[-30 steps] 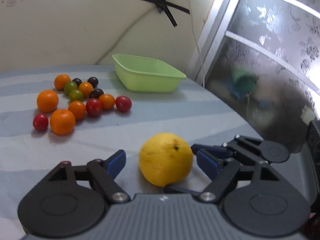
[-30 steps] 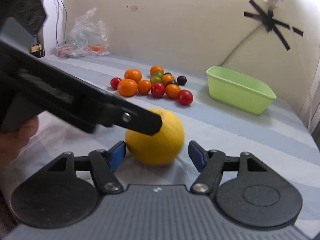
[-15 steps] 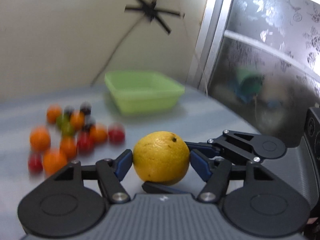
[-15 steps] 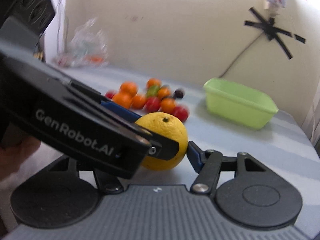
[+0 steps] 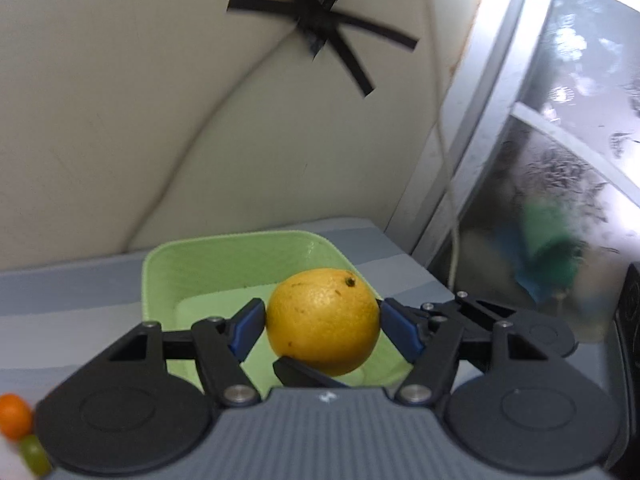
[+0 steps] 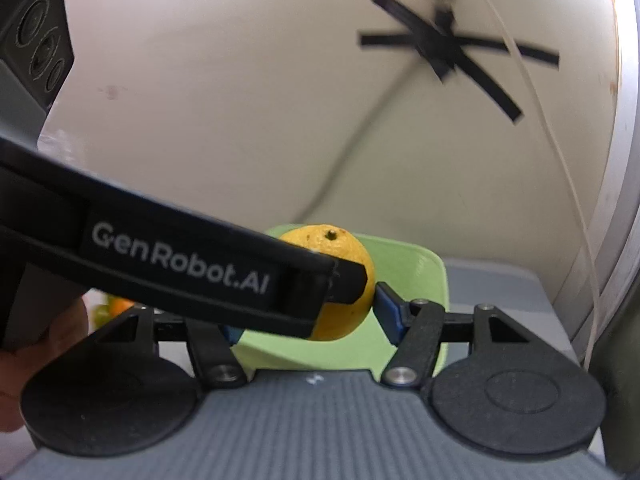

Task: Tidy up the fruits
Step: 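Clamp the grapefruit with the left tool while the right tool carries it into the green basket, then grasp a mandarin orange with the left tool while the right tool grasps a red cherry tomato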

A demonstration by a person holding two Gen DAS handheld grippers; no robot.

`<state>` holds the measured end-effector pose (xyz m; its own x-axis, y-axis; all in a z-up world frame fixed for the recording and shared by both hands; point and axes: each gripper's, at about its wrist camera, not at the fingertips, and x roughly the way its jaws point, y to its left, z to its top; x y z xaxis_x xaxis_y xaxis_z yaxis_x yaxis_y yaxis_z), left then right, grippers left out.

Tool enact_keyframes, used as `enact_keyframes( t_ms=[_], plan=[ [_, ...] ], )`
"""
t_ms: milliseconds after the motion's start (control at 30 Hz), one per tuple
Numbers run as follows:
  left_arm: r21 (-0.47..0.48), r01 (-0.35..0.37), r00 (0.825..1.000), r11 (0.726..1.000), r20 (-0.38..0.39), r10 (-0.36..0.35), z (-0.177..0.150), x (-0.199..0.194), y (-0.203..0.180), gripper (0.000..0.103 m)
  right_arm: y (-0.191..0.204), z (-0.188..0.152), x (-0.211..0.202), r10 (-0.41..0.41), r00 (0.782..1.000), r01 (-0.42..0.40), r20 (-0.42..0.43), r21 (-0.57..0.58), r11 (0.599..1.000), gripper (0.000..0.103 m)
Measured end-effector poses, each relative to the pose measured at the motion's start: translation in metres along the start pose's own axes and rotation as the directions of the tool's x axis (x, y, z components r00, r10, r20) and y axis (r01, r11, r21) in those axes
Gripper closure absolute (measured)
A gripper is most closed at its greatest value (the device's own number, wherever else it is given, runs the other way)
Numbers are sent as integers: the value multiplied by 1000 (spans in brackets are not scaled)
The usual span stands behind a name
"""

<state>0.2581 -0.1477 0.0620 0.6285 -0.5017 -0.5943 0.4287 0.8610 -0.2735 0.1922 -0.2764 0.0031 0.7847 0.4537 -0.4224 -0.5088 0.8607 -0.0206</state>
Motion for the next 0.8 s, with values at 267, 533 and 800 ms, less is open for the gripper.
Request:
enact_keyframes(
  t_ms=[267,533,800],
  plan=[
    [-32,9,1000,999,-3,-9,-9,-2,0,37,-19,-18,26,-28,998,31,-58,52,998,35],
    [-76,-99,969,992,217,114,-49,-160,49,32,0,-29,-59,-68,992,58,103,99,993,50],
    [-192,-360,904,913,169,392,-130,-234,108,33,65,-65,-87,81,994,-91,74,145,985,85]
  ],
)
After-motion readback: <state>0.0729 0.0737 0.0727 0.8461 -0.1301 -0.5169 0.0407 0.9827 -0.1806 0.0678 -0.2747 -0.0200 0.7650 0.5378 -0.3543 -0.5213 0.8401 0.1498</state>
